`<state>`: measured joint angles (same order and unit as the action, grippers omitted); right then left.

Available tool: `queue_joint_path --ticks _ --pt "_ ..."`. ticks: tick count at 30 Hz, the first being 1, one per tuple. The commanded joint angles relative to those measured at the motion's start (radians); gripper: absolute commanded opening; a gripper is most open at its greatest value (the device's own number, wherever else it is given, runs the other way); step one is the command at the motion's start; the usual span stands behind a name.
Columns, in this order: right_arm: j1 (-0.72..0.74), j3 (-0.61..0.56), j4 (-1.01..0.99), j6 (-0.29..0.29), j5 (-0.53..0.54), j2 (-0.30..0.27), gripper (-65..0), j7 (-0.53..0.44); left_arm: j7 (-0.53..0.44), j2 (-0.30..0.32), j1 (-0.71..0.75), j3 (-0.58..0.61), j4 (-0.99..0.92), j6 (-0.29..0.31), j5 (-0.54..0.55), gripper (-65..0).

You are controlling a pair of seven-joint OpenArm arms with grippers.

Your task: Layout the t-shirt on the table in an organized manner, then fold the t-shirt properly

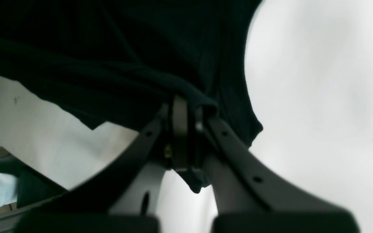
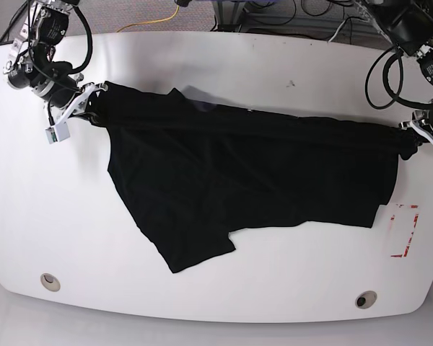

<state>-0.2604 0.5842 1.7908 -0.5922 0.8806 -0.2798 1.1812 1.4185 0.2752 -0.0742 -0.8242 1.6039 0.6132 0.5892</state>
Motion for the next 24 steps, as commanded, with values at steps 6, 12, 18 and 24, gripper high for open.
queue_joint_path --ticks 6,12,18,24 --pt "0.013 0.010 -0.026 0.008 -0.013 -0.019 -65.0 -0.025 -0.022 0.031 -0.103 0.058 -0.043 -0.002 -0.097 -65.0" --pt "0.013 0.010 -0.030 0.008 -0.014 -0.017 -65.0 -0.027 -0.072 0.028 -0.118 0.104 -0.073 -0.002 -0.100 -65.0" --pt "0.013 0.010 -0.030 0.004 -0.039 -0.017 -65.0 -0.027 -0.098 0.031 -0.138 0.147 -0.081 -0.002 -0.100 -65.0" --pt "0.013 0.010 -0.029 0.001 -0.097 -0.016 -65.0 -0.027 -0.098 0.032 -0.143 0.147 -0.096 -0.002 -0.102 -65.0"
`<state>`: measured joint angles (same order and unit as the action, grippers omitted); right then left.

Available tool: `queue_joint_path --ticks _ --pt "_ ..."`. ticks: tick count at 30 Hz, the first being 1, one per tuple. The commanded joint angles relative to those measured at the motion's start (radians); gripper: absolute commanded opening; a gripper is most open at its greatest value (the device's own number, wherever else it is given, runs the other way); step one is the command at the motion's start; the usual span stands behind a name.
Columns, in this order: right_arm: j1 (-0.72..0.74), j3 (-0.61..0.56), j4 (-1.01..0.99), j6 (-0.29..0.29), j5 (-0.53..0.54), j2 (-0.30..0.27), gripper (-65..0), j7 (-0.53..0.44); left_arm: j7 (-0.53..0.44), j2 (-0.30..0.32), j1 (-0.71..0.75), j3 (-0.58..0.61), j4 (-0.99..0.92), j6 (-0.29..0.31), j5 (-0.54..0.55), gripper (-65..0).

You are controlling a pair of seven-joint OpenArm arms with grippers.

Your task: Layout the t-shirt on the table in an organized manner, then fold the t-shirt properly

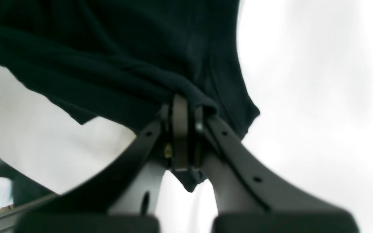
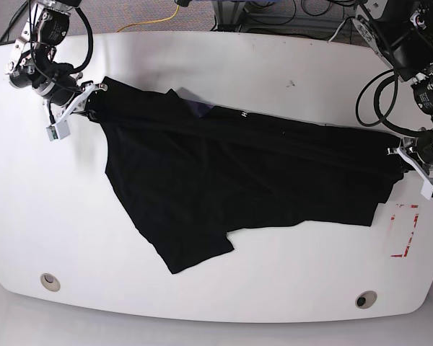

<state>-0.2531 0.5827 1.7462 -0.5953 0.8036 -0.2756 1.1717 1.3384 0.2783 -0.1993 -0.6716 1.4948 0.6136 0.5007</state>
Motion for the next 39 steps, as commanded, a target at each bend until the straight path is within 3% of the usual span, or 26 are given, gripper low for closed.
queue_joint_path --ticks 1,19,39 --pt "0.005 0.012 0.016 0.004 -0.023 -0.020 -65.0 -0.017 -0.018 0.031 -0.018 -0.006 0.013 -0.002 -0.014 -65.0" --pt "0.002 -0.022 0.016 0.004 -0.026 -0.020 -65.0 -0.016 -0.018 0.083 0.037 -0.027 0.014 0.001 -0.014 -65.0" --pt "0.005 -0.069 0.016 0.004 -0.029 0.008 -65.0 -0.017 -0.018 0.086 0.059 -0.020 0.014 0.002 -0.014 -65.0"
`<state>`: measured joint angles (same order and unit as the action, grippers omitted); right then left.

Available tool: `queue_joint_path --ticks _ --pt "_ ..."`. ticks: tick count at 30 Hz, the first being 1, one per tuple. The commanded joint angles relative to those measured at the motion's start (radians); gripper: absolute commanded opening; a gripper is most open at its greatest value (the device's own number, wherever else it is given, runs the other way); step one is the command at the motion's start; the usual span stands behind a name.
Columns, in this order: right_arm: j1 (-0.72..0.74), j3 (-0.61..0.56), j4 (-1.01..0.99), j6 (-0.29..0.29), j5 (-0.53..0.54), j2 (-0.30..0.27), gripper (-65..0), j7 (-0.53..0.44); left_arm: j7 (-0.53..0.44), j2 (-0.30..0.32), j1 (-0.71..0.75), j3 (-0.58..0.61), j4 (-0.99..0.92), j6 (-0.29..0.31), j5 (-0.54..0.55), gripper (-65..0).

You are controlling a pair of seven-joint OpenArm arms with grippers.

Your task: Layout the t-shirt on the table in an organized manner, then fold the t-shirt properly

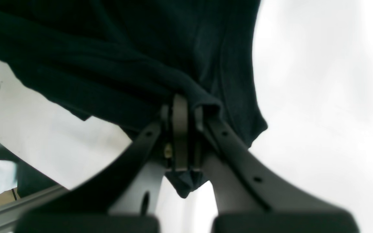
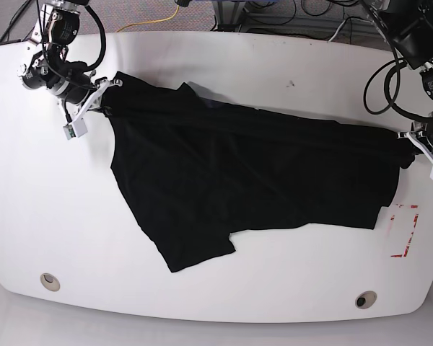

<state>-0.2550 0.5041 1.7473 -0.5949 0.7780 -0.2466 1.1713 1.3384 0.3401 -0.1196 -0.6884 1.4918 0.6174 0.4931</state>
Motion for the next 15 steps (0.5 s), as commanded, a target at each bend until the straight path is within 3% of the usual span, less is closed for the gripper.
queue_joint_path --ticks 1,4,7,8,10,15 --pt "0.007 0.009 0.015 0.003 -0.004 -0.023 -65.0 -0.017 -0.018 0.024 -0.021 -0.003 0.016 -0.001 -0.006 -65.0" --pt "0.007 0.009 0.013 0.008 -0.004 -0.023 -64.8 -0.017 -0.020 0.024 -0.021 -0.001 0.014 -0.001 -0.006 -64.9" --pt "0.007 0.009 0.013 0.010 -0.004 -0.023 -64.0 -0.017 -0.027 0.024 -0.022 -0.001 0.000 -0.001 -0.006 -56.7" --pt "0.007 0.009 0.013 0.011 -0.004 -0.023 -61.8 -0.017 -0.040 0.024 -0.024 -0.001 -0.015 -0.001 -0.006 -51.1" --pt "0.007 0.009 0.013 0.013 -0.005 -0.021 -56.1 -0.017 -0.058 0.024 -0.035 -0.001 -0.036 -0.001 -0.006 -44.9" --pt "0.007 0.012 0.015 0.013 -0.027 -0.020 -32.0 -0.018 -0.098 0.047 -0.044 -0.001 -0.092 -0.006 -0.006 -33.5"
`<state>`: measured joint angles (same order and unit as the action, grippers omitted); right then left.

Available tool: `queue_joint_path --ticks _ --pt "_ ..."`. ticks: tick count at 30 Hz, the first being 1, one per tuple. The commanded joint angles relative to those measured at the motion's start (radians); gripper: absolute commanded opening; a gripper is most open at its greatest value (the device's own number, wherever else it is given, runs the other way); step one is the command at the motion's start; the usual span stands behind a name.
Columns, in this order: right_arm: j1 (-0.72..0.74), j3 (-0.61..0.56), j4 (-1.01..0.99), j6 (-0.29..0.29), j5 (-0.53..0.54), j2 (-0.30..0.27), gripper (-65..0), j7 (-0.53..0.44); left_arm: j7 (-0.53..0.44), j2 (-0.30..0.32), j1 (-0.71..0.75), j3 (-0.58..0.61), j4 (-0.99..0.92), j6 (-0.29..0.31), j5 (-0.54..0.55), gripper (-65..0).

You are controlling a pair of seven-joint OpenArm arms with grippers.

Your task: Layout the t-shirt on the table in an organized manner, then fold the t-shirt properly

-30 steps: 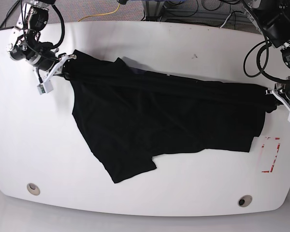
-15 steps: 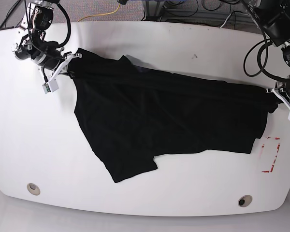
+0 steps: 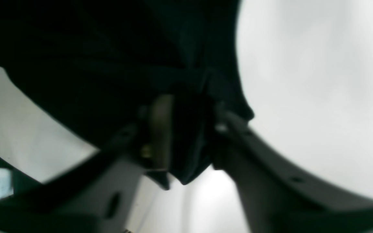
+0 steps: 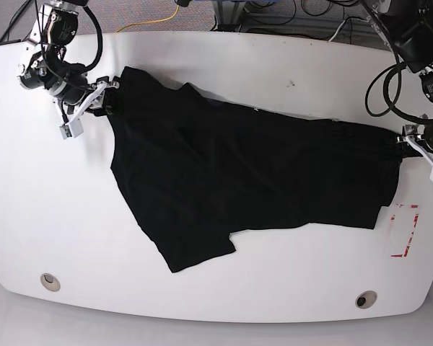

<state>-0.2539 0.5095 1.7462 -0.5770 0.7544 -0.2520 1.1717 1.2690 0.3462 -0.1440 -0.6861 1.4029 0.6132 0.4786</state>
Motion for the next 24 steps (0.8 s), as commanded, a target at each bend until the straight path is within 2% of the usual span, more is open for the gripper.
queue_joint_path --ticks 1,3,6,10,15,24 --pt "0.006 0.008 0.018 -0.005 -0.014 -0.014 -27.9 -0.019 -0.036 0.046 -0.021 -0.004 -0.012 -0.003 0.009 -32.2" --pt "0.008 0.008 0.022 -0.005 -0.042 -0.014 -18.4 -0.019 -0.064 0.047 -0.035 -0.004 -0.040 -0.003 0.009 -29.6" --pt "0.008 0.010 0.034 -0.013 -0.049 -0.019 -11.9 -0.019 -0.087 0.070 -0.052 -0.004 -0.064 -0.003 0.007 -27.2" --pt "-0.002 0.010 0.096 -0.013 -0.040 -0.019 -12.5 -0.016 -0.117 0.112 -0.065 0.016 -0.101 -0.003 0.009 -22.8" --pt "-0.034 0.010 0.185 -0.015 -0.005 -0.019 -14.0 -0.002 -0.128 0.135 -0.111 0.065 -0.104 -0.002 0.010 -17.1" --pt "-0.132 0.011 0.217 -0.008 0.158 -0.013 -14.0 0.001 -0.128 0.155 -0.142 0.052 -0.055 0.003 0.012 -17.1"
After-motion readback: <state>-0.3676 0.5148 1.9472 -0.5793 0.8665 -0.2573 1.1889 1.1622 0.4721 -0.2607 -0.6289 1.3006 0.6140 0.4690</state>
